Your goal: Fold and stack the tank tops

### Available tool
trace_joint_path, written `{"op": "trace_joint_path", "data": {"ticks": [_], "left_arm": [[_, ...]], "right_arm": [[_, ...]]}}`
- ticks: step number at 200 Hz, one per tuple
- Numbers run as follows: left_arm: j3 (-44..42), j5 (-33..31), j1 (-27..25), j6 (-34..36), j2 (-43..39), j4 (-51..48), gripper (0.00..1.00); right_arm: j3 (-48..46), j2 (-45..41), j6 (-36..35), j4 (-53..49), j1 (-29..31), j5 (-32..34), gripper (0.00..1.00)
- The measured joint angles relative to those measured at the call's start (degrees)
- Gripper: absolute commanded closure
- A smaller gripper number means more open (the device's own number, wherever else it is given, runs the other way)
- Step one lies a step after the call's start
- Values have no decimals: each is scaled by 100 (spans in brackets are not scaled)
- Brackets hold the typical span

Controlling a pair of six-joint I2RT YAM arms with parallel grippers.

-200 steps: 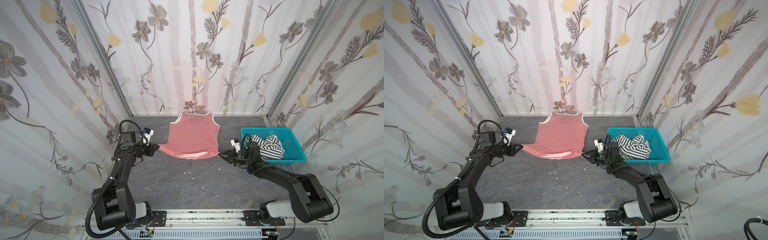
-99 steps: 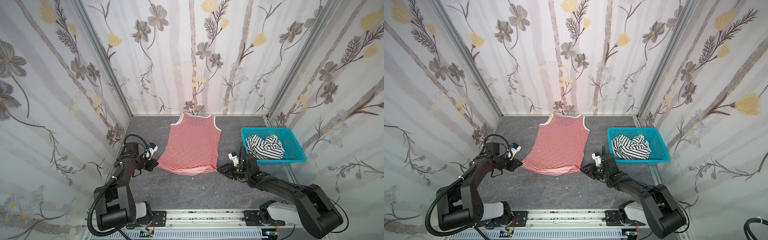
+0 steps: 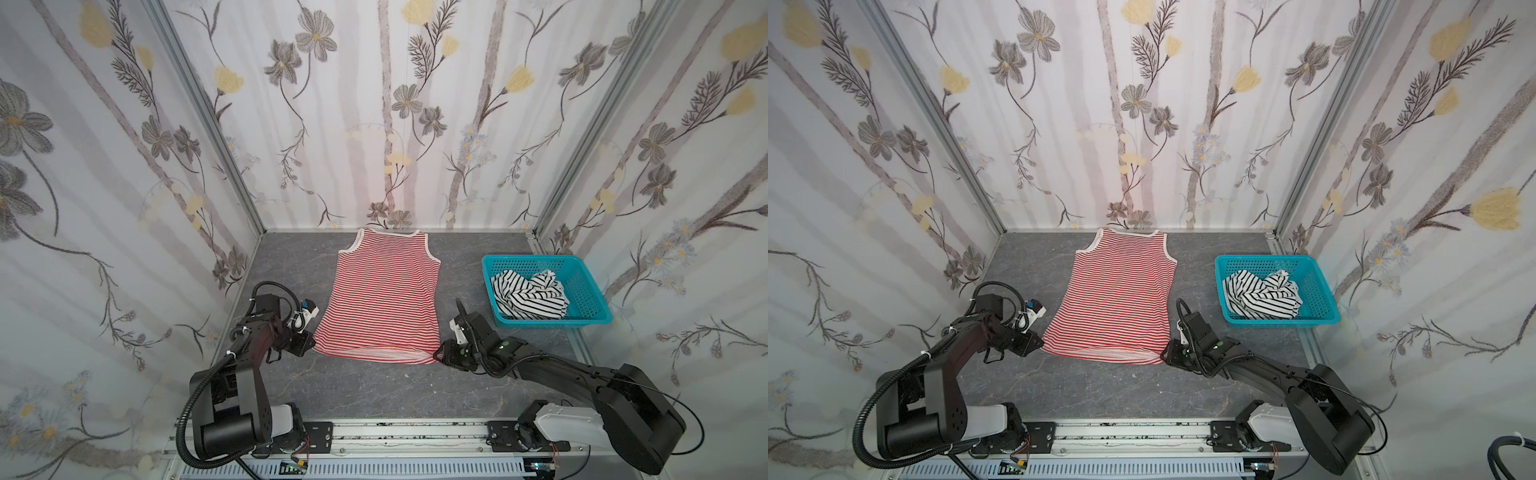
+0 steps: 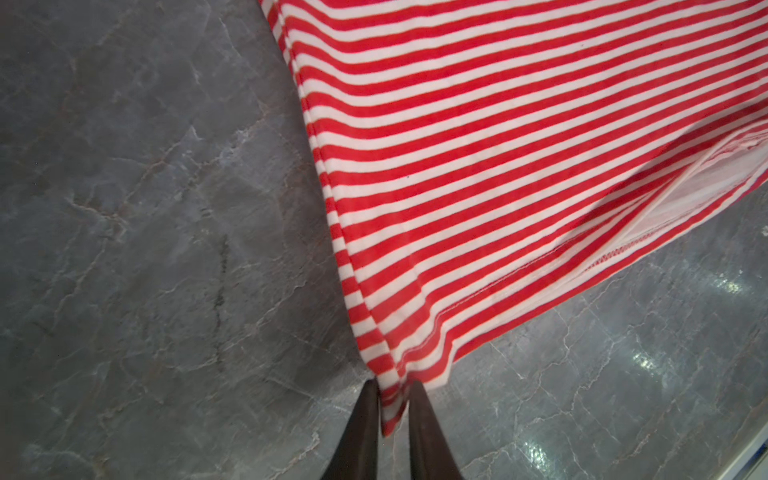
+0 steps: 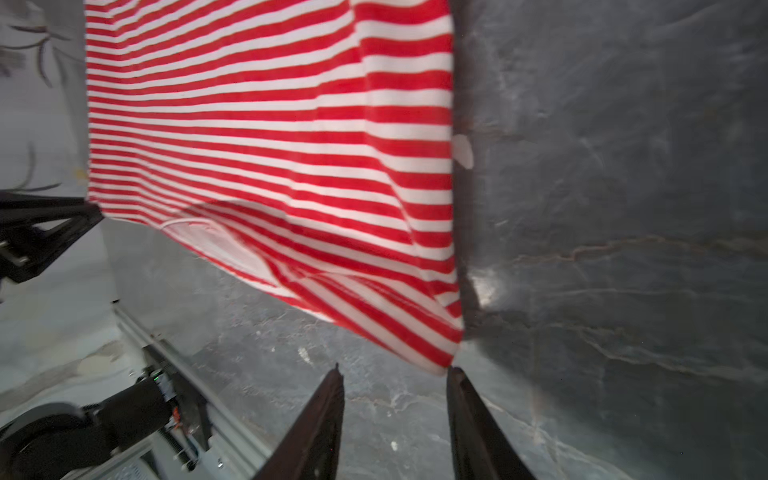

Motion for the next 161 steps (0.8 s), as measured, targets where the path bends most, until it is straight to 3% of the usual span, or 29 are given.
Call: {"op": "trace_joint_path", "data": {"ticks": [14, 37, 68, 80, 108, 129, 161], "left_arm": [[-4, -57, 0, 26, 4, -4, 59], [-33, -173, 13, 63, 4, -2, 58], [-11, -291, 81, 146, 11, -17, 72], [101, -273, 114, 144, 9, -50, 72], [448, -90, 131, 63, 144, -37, 53], [667, 177, 131, -118, 422, 9, 51], [820, 437, 131, -297, 1130, 170, 62]], "right_arm": [[114, 195, -2, -201, 103, 302, 58], [186, 284, -4, -350, 190, 544, 60], [249, 382, -4, -380, 190, 796, 65], [240, 400, -4, -321, 190, 793, 67], [140, 367, 4, -94, 197, 719, 69], [94, 345, 46, -7, 197, 564, 70], [59, 348, 72, 7, 197, 442, 90]]}}
